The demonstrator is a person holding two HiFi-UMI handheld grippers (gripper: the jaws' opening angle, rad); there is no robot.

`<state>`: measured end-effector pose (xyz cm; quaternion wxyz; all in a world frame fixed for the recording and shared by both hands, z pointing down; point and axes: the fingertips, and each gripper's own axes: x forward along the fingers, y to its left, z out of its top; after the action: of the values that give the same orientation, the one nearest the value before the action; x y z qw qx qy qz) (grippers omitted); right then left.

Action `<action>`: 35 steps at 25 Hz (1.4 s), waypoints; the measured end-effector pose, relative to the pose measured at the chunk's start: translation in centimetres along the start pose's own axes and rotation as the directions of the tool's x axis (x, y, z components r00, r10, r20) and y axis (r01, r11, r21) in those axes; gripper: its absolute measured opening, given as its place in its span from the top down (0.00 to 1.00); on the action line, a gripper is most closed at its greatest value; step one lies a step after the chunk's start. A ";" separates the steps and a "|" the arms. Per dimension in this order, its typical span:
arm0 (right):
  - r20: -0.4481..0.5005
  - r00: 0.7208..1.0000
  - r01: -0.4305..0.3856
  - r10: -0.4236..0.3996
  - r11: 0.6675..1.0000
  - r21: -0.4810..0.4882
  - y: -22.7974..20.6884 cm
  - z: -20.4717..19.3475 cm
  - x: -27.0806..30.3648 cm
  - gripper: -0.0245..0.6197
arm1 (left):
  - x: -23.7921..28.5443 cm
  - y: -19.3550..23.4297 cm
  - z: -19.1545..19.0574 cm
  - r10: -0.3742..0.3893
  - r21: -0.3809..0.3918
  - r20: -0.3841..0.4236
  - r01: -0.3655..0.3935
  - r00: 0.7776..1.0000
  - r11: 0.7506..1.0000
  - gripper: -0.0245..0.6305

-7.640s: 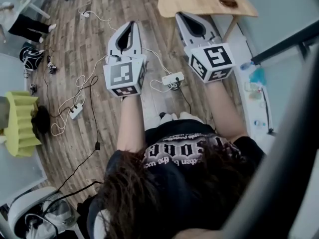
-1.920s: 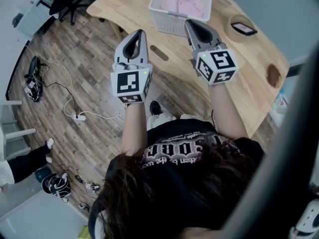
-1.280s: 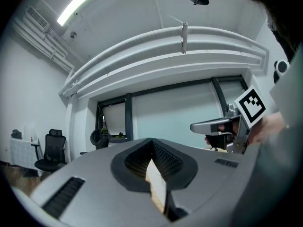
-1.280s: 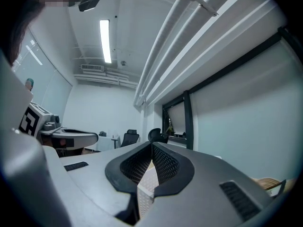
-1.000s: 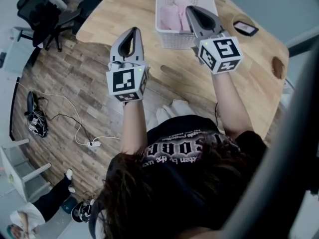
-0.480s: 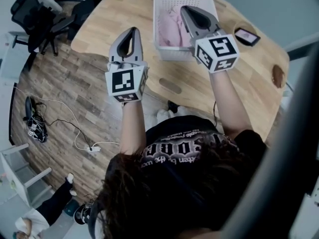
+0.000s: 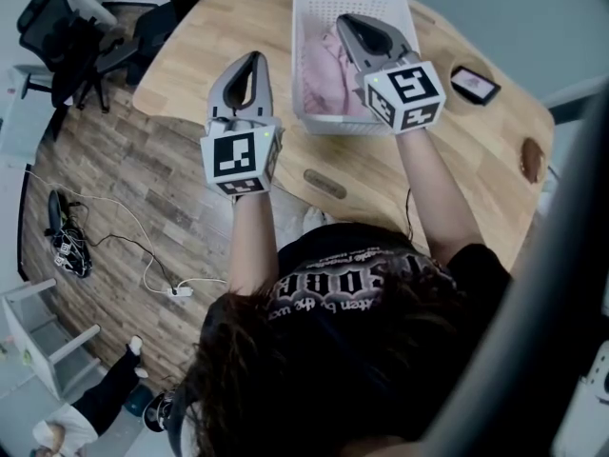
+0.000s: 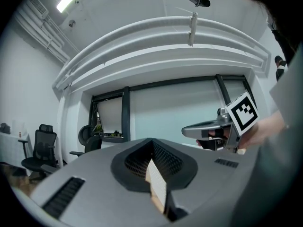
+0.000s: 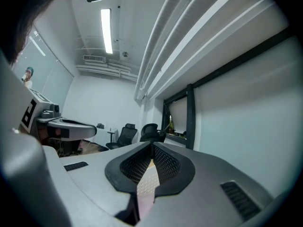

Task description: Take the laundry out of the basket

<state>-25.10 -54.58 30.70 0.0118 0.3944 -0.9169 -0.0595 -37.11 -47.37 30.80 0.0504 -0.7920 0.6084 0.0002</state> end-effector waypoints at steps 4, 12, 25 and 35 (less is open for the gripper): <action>-0.015 0.997 -0.078 0.078 0.997 0.002 -0.3 -1.2 1.5 0.91 | 0.6 0.6 -0.1 0.004 -0.006 -0.005 -0.004 1.000 1.000 0.96; -0.033 0.988 -0.150 0.153 0.986 0.076 -0.6 -4.2 4.2 0.91 | 1.9 1.4 -0.6 0.005 0.001 -0.014 -0.005 1.000 1.000 0.96; -0.260 0.909 -0.295 0.326 0.943 0.152 -0.1 -13.6 7.1 0.61 | 3.8 0.3 -2.1 -0.054 -0.004 -0.035 0.054 0.998 0.999 0.96; -0.529 0.780 -0.364 0.334 0.930 0.051 1.3 -21.1 6.5 0.35 | 4.3 -0.4 -2.5 -0.086 -0.015 -0.029 0.086 0.996 0.996 0.96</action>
<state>-29.07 -60.51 51.60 0.2853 0.2183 -0.9328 0.0301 -35.77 -51.60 33.04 0.0360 -0.8178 0.5743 -0.0098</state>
